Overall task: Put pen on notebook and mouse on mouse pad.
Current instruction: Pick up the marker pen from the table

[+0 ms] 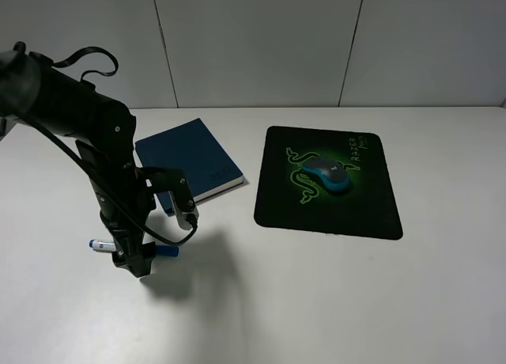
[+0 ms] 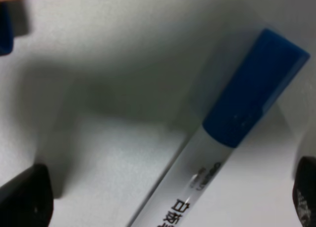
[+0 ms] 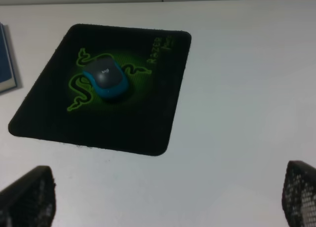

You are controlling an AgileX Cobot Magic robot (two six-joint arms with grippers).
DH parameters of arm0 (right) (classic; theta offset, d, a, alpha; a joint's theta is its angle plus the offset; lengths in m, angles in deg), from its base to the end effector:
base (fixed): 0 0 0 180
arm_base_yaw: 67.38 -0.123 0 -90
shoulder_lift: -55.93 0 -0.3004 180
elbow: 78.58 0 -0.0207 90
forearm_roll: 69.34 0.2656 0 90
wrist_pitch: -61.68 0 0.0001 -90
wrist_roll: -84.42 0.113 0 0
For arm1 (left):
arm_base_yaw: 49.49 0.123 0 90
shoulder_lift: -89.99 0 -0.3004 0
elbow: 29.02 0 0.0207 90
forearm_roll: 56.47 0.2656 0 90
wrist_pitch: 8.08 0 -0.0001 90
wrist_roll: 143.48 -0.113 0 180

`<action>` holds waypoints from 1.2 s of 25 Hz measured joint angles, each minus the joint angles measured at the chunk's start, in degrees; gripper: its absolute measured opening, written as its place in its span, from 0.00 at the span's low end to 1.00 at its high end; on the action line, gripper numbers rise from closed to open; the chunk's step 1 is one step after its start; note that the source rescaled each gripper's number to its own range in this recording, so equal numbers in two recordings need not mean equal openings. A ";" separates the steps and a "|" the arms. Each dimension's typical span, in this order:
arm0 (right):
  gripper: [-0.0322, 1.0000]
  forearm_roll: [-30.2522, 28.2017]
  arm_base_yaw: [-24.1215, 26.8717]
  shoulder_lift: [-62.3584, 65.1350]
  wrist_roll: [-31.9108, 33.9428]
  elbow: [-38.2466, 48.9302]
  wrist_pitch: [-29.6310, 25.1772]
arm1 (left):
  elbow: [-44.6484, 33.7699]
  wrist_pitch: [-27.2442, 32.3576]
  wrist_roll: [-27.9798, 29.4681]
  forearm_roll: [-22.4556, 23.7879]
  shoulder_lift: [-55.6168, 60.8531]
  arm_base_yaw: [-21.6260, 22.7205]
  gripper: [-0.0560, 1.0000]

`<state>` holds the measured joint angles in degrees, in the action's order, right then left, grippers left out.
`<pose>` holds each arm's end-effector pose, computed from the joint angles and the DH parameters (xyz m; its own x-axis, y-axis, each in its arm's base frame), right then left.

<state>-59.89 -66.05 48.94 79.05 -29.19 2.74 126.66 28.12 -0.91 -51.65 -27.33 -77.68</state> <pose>0.0133 0.0156 0.2765 -0.4212 0.0018 -0.9070 -0.1079 0.9928 0.0521 0.2876 -0.1478 0.0817 -0.3510 0.9364 0.0032 0.9346 0.3501 0.0632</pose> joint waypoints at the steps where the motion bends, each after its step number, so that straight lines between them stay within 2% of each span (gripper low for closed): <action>1: 1.00 0.00 0.00 0.00 0.00 0.00 0.00 | 0.00 -0.06 -0.05 0.00 0.00 0.00 0.94; 10: 1.00 0.00 0.00 0.00 0.00 0.00 0.00 | -0.44 -0.30 -0.22 -0.05 0.00 0.00 0.79; 18: 1.00 0.00 0.00 0.00 0.00 0.00 0.00 | -1.74 -1.06 -1.51 0.51 0.18 0.00 0.75; 30: 1.00 0.00 0.00 0.00 0.00 0.00 0.00 | -1.75 -1.25 -1.68 0.65 0.18 0.00 0.26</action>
<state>-59.89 -66.05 48.94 79.05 -29.19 2.74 124.92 26.87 -2.59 -51.00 -27.15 -77.68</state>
